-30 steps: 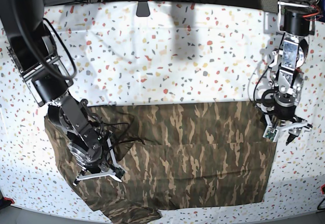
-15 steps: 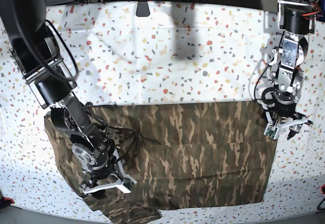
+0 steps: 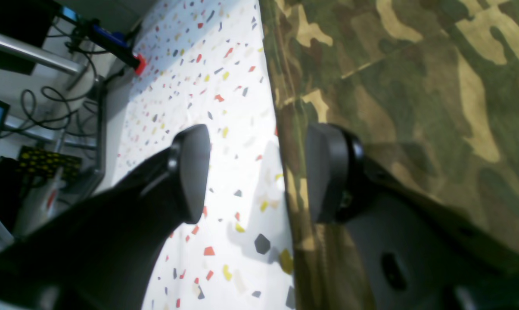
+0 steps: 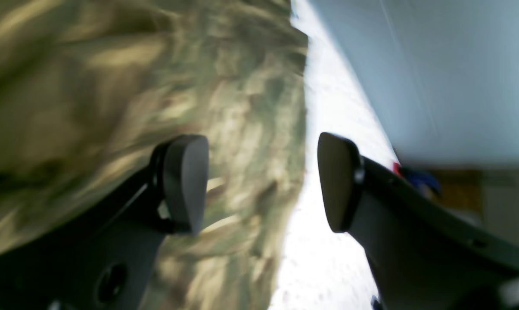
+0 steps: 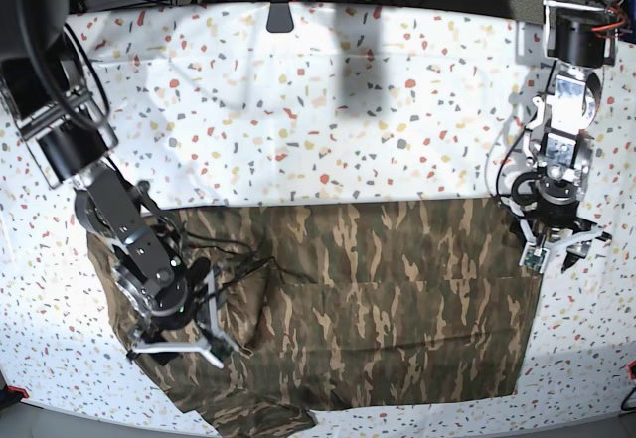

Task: Fold the T-shirt properly
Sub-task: 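Move the right gripper back along the shirt side to the collar corner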

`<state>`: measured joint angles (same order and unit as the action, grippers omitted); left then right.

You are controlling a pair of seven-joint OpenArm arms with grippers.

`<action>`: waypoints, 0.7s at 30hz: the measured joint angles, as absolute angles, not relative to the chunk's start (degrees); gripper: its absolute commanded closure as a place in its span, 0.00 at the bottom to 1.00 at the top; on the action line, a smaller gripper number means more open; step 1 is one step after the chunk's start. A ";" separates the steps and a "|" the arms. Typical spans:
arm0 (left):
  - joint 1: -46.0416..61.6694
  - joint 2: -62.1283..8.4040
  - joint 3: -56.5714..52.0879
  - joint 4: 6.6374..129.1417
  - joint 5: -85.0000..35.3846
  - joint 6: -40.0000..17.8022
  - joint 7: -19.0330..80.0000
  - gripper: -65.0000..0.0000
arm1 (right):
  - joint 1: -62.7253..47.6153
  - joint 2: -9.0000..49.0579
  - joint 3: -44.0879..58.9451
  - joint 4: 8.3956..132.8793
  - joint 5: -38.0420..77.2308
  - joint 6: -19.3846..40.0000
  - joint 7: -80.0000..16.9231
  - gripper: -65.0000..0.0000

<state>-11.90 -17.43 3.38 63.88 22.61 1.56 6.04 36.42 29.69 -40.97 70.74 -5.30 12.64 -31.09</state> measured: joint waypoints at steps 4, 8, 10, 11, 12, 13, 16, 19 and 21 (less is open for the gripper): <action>-11.90 -17.41 3.38 63.88 22.65 1.54 5.98 0.47 | 34.39 30.79 -41.06 74.08 0.71 21.41 -36.99 0.39; -11.90 -17.45 3.38 63.88 22.68 1.56 6.02 0.47 | 34.04 30.24 -41.04 69.71 3.36 21.76 -36.51 0.39; -11.92 -17.41 3.38 63.88 22.68 1.54 5.85 0.47 | 33.98 29.06 -41.04 66.50 3.05 20.78 -34.17 0.39; -11.92 -17.37 3.38 63.88 22.65 1.54 5.65 0.47 | 33.98 28.08 -41.04 64.75 2.74 19.70 -32.88 0.39; -11.92 -17.39 3.38 63.88 22.68 1.54 5.50 0.47 | 34.04 26.81 -41.01 63.02 1.65 18.22 -31.66 0.39; -11.92 -17.43 3.38 63.88 22.68 1.54 5.56 0.47 | 34.13 25.36 -41.01 61.49 0.80 16.97 -30.92 0.39; -11.90 -17.43 3.38 63.86 22.68 1.54 5.98 0.47 | 34.63 21.23 -41.04 58.74 -1.21 16.03 -28.80 0.39; -11.92 -17.43 3.38 63.86 22.68 1.54 5.91 0.47 | 35.79 18.04 -41.04 57.58 -0.89 15.29 -27.81 0.39; -11.90 -17.41 3.38 63.86 22.65 1.54 5.93 0.47 | 37.08 16.29 -41.04 56.93 -0.97 9.52 -25.41 0.39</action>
<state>-11.90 -17.41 3.38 63.86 22.65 1.54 5.93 37.08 16.29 -41.04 56.93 -0.97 9.52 -25.41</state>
